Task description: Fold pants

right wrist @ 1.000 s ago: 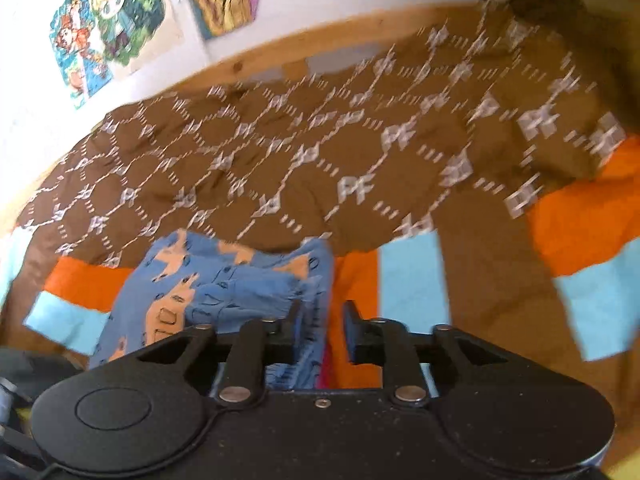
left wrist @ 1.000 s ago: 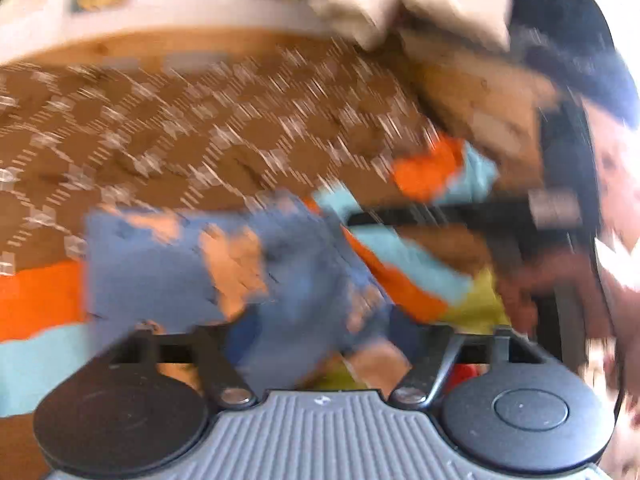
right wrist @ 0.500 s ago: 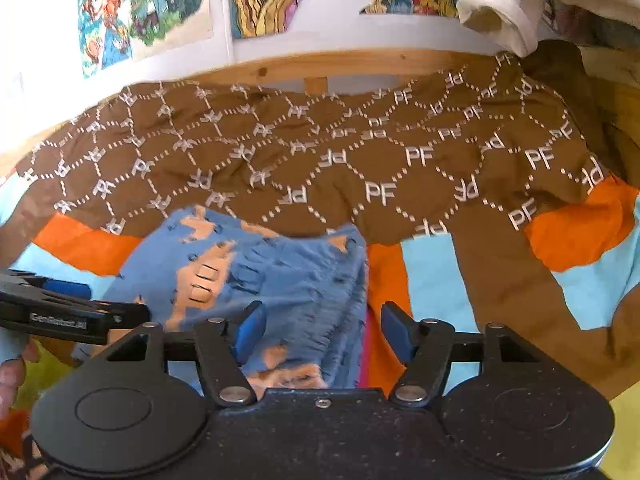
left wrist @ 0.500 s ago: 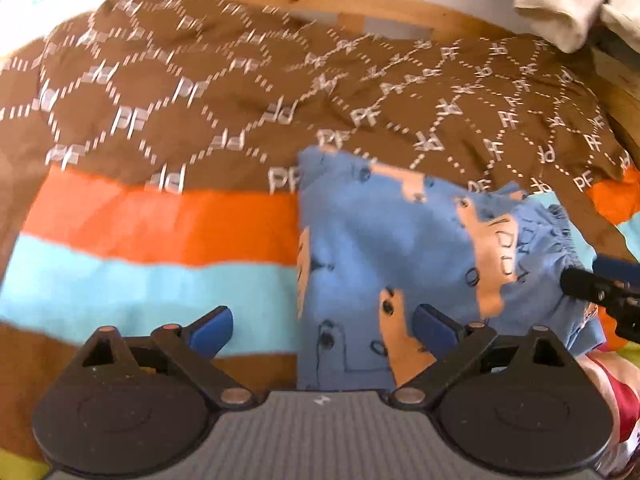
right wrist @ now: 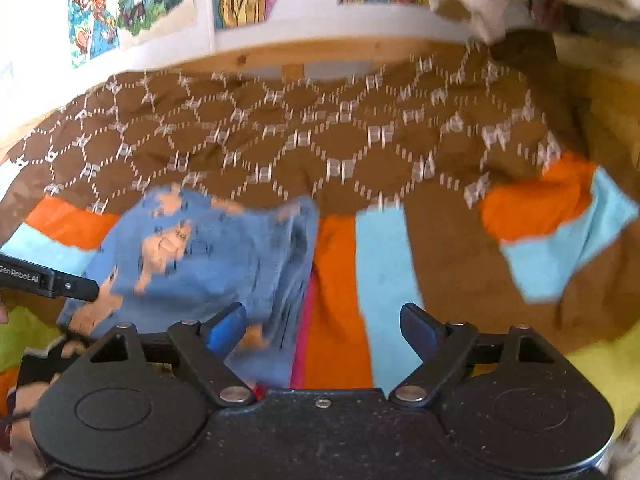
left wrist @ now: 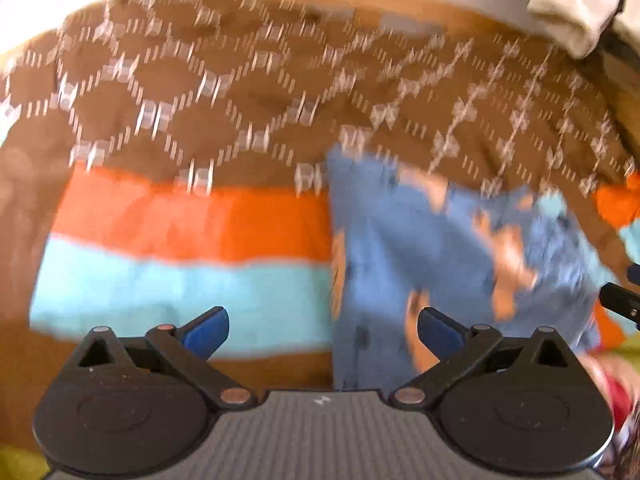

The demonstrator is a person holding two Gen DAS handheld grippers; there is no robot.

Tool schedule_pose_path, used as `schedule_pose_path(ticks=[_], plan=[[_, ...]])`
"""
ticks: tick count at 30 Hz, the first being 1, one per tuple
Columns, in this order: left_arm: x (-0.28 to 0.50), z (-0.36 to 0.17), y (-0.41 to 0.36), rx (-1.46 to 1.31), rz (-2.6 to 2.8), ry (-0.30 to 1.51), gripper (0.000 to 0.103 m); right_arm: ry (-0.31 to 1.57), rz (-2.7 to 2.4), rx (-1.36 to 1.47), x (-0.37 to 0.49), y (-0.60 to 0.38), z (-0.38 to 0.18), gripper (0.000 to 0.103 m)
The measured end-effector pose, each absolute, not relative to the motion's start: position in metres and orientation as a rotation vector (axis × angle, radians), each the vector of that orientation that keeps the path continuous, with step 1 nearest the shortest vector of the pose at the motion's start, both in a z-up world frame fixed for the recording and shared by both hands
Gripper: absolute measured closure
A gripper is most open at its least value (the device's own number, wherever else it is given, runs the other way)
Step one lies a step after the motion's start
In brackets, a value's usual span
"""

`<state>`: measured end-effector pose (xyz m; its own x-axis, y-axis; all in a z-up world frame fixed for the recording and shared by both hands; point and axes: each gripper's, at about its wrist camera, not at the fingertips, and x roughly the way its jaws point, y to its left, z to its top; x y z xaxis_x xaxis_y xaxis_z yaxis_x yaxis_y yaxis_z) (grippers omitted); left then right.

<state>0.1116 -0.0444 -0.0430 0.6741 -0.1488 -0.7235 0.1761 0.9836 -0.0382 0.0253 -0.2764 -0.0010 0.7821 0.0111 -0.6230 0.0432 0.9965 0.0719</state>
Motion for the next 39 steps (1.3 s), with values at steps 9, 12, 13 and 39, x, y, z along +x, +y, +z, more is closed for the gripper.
schedule_pose_path(ticks=[9,12,13,39], plan=[[0.169,-0.056,-0.117,0.297,-0.226,0.655,0.000,0.646,0.131,0.001,0.108,-0.262,-0.002,0.016],[0.182,-0.066,-0.124,0.374,-0.155,0.619,0.000,0.697,0.069,-0.050,0.122,-0.270,-0.015,0.015],[0.187,-0.068,-0.122,0.370,-0.140,0.624,0.000,0.699,0.046,-0.010,0.122,-0.280,-0.017,0.013],[0.111,-0.060,-0.044,0.007,-0.109,0.957,0.000,0.861,0.021,0.226,0.050,-0.267,-0.020,0.004]])
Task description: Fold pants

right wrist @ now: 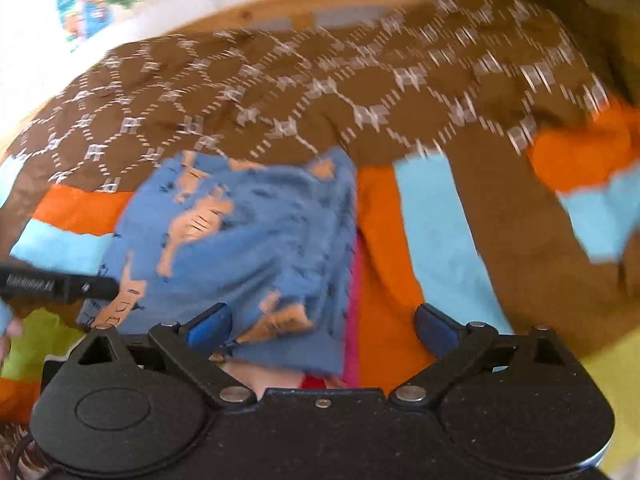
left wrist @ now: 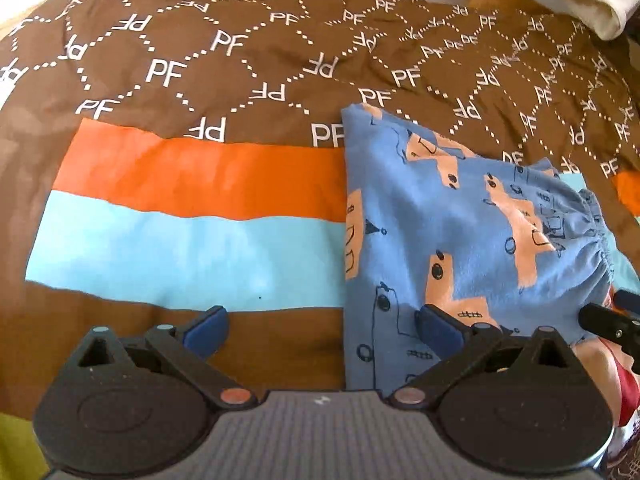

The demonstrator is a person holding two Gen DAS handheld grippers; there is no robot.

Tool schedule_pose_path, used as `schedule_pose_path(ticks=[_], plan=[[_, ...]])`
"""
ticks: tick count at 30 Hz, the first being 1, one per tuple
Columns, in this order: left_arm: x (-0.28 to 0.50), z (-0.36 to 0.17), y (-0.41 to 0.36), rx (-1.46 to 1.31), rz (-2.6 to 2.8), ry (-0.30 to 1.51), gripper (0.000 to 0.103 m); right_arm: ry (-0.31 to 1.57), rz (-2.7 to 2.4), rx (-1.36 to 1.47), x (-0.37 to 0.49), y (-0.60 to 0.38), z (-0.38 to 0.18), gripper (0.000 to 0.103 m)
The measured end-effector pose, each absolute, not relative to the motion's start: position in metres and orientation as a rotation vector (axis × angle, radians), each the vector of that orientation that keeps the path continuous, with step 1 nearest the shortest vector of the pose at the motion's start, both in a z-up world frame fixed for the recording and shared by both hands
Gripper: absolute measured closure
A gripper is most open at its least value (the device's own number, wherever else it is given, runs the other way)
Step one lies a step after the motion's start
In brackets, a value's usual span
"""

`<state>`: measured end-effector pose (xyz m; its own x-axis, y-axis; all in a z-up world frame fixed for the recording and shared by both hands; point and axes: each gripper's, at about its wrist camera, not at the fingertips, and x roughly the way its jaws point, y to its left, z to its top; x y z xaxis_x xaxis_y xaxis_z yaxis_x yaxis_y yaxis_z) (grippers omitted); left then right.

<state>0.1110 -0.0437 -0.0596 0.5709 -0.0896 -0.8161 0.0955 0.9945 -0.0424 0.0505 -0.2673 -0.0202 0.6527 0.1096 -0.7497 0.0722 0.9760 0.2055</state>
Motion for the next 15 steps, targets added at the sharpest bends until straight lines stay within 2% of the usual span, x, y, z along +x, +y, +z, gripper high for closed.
schedule_pose_path(ticks=[9,15], plan=[[0.115,-0.053,-0.038,0.018,-0.121,1.025,0.000,0.887,0.050,0.305,0.047,-0.275,-0.013,0.001],[0.118,-0.045,-0.038,0.161,-0.265,1.019,0.000,0.843,0.089,0.333,0.055,-0.293,-0.002,0.001]])
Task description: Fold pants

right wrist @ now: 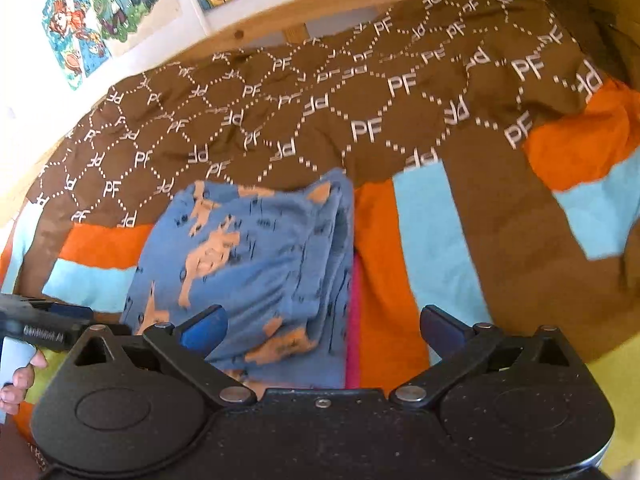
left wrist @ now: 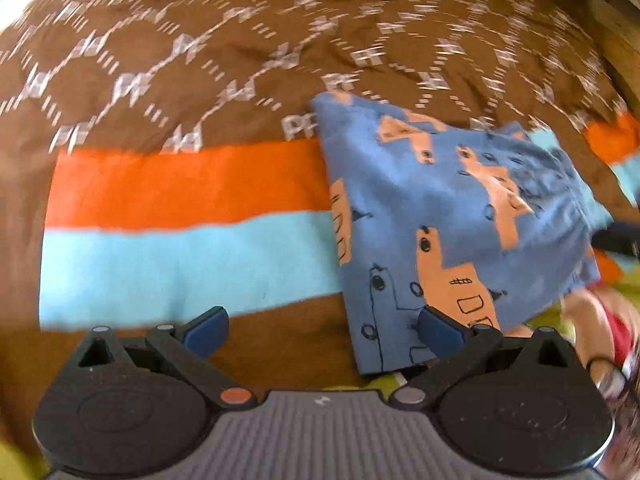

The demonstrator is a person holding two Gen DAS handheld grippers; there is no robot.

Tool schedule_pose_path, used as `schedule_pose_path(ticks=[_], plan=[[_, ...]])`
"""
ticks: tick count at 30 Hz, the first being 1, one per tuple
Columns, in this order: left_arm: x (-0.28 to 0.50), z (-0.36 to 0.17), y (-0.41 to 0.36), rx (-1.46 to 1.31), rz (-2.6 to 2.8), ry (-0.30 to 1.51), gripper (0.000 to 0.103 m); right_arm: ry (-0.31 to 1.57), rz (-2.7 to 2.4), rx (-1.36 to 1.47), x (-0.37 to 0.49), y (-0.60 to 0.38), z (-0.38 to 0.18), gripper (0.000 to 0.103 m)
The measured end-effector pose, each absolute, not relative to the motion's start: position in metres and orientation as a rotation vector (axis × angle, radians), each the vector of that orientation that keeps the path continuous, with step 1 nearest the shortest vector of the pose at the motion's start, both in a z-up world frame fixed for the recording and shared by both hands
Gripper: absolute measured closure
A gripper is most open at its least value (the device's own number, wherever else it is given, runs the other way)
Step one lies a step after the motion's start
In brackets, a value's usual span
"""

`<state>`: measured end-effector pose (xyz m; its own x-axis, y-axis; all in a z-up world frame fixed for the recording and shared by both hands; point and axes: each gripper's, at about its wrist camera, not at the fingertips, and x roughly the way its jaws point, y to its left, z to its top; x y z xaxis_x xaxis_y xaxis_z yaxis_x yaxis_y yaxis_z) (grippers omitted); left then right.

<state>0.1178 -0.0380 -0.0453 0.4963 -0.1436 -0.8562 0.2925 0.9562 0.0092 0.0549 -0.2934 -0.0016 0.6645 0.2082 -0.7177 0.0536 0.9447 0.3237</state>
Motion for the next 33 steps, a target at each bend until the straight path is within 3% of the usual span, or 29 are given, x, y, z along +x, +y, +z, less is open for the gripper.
schedule_pose_path(ticks=[6,10,15,26,33], plan=[[0.134,-0.045,-0.033,0.082,-0.359,0.893,0.000,0.807,0.130,0.281,0.070,-0.297,0.004,0.001],[0.142,-0.063,-0.022,-0.066,-0.348,0.924,0.000,0.795,0.156,0.190,0.091,-0.293,0.000,0.001],[0.134,-0.068,-0.030,0.032,-0.343,0.895,0.000,0.902,0.195,0.106,0.122,-0.297,-0.024,0.001],[0.141,-0.063,-0.013,-0.295,-0.495,0.840,0.000,0.847,0.400,0.346,0.141,-0.323,-0.016,0.001],[0.146,-0.078,-0.018,-0.269,-0.545,0.820,0.000,0.830,0.499,0.509,0.175,-0.337,-0.033,0.001]])
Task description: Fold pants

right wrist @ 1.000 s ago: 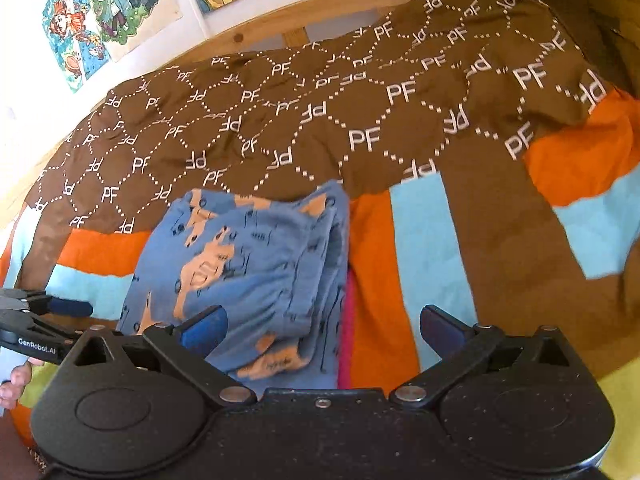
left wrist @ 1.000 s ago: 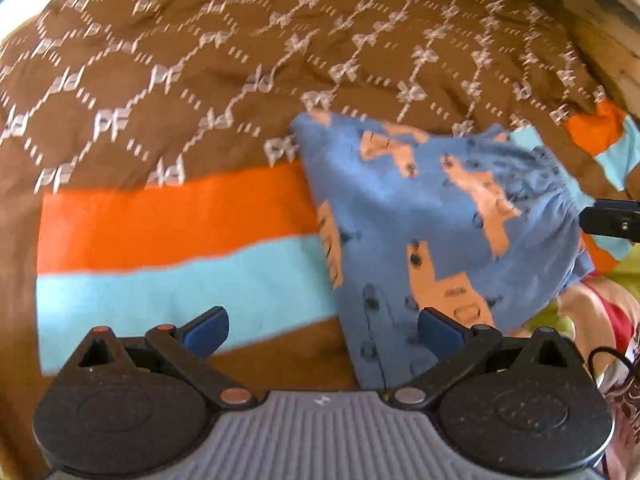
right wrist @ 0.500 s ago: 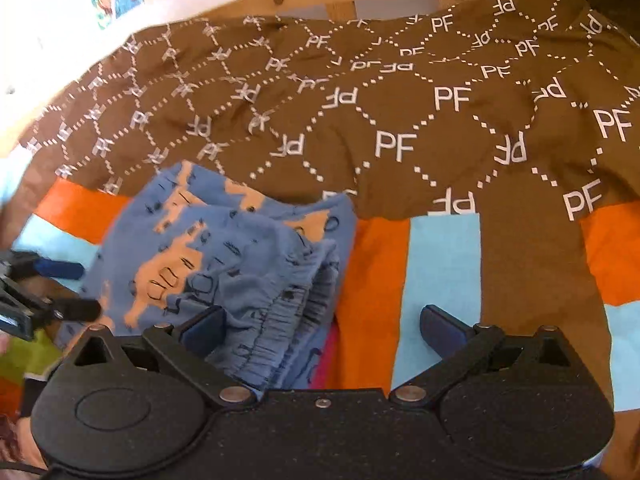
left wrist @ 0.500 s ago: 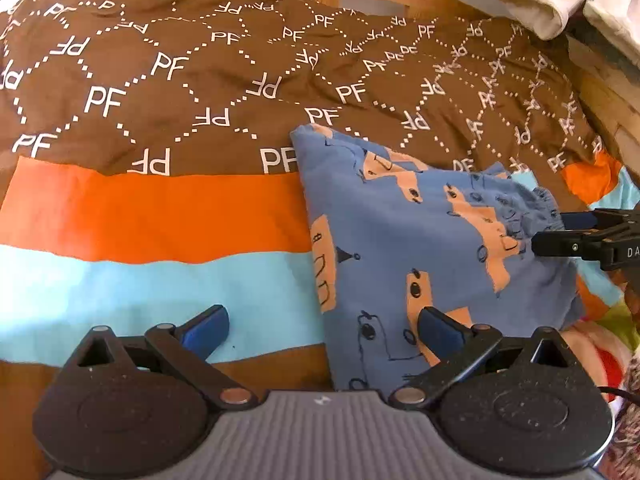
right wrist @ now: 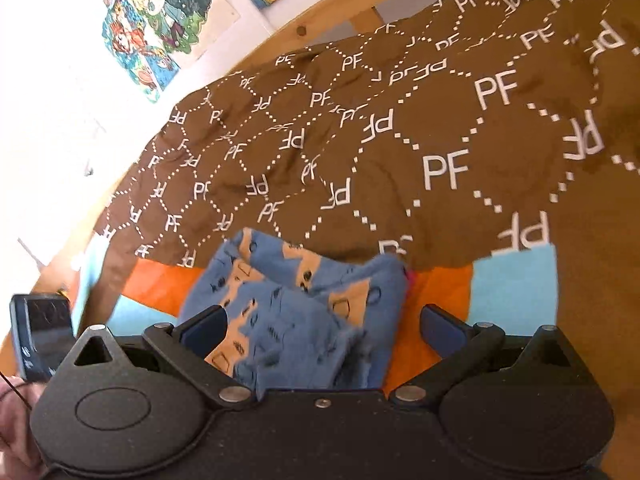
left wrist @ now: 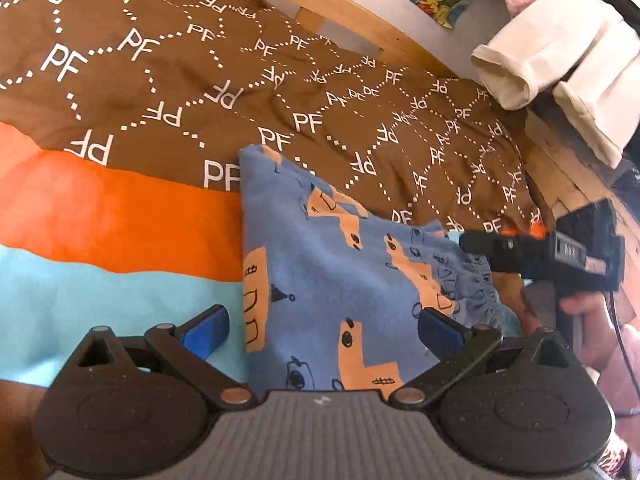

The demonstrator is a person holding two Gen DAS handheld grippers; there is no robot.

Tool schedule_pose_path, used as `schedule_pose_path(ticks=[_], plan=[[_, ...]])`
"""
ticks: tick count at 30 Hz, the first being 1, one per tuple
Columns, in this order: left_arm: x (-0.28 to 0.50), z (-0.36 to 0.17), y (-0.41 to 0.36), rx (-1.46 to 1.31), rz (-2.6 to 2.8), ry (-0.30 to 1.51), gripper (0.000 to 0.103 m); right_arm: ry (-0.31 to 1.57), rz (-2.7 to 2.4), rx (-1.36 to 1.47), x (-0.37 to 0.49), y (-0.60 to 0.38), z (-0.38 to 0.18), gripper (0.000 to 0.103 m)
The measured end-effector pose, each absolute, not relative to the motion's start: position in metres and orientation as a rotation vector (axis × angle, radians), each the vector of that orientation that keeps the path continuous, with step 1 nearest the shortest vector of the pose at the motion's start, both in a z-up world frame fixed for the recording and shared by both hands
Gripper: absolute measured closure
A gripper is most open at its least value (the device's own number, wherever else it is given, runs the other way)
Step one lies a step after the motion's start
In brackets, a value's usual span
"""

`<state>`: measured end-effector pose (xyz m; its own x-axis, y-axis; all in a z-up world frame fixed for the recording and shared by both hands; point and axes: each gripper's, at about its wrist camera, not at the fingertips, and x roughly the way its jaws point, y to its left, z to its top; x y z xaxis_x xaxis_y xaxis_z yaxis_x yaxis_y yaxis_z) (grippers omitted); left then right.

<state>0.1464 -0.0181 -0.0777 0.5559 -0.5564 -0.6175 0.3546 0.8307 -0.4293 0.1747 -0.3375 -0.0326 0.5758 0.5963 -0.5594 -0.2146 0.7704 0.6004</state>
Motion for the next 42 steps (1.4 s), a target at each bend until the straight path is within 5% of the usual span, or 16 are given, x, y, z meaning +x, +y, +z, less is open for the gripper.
schedule_pose_path(ticks=[15,22,31,36,42], plan=[[0.145,-0.084,-0.019,-0.221,-0.566,0.817,0.000,0.843,0.438,0.648,0.177,-0.340,-0.041,0.006],[0.141,-0.085,-0.024,-0.169,-0.568,0.804,0.000,0.851,0.352,0.618,0.175,-0.344,-0.043,0.042],[0.137,-0.086,-0.029,-0.115,-0.566,0.797,0.000,0.882,0.291,0.447,0.178,-0.326,-0.034,0.074],[0.133,-0.082,-0.028,-0.141,-0.532,0.815,0.001,0.859,0.285,0.439,0.174,-0.322,-0.031,0.081],[0.131,-0.081,-0.014,-0.257,-0.452,0.826,0.022,0.852,0.284,0.473,0.172,-0.325,-0.030,0.081]])
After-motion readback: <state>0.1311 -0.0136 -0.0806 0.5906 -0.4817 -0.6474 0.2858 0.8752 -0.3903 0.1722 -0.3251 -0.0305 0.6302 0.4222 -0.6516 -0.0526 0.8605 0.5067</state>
